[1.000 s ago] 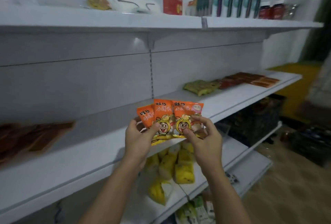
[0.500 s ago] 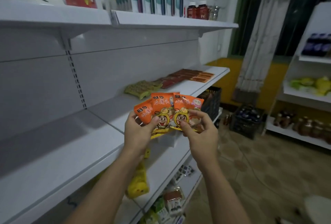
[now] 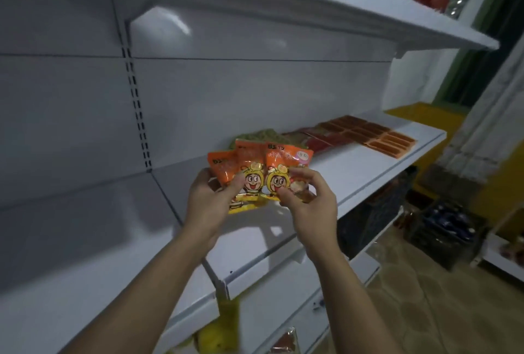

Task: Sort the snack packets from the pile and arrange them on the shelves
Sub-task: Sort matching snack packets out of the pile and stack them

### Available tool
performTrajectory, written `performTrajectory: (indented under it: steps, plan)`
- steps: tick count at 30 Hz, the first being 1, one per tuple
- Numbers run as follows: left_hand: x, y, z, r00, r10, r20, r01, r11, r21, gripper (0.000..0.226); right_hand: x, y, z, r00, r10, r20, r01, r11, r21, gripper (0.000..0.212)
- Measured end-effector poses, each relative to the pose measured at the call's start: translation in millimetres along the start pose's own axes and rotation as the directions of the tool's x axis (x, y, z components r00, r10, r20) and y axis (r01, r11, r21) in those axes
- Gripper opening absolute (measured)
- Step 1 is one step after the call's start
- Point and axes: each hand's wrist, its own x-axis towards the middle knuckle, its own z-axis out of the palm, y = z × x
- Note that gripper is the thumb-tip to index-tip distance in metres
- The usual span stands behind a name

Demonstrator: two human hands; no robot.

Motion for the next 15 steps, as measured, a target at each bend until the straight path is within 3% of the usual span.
performTrajectory:
  steps: [6, 9, 11, 15]
  plan:
    - [34, 1, -29, 0.980, -0.009, -0.197, 0.028, 0.995, 0.095, 0.037, 40, 13, 56, 0.986, -0.049, 0.160, 0.061, 0.996, -0.068, 0.029]
    - [48, -1, -45, 0.961, -0.044, -0.271, 0.062, 0.996, 0.060, 0.031, 58, 12, 82, 0.951, -0.045, 0.307, 0.066, 0.996, -0.059, 0.038]
    - [57, -1, -53, 0.957, -0.088, -0.278, 0.096, 0.995, 0.012, 0.028, 74, 15, 99, 0.934, -0.065, 0.351, 0.103, 0.991, -0.091, 0.042]
    - [77, -6, -68, 0.965, -0.119, -0.234, 0.142, 0.987, 0.080, 0.027, 108, 29, 128, 0.881, 0.055, 0.469, 0.071, 0.966, -0.247, 0.033]
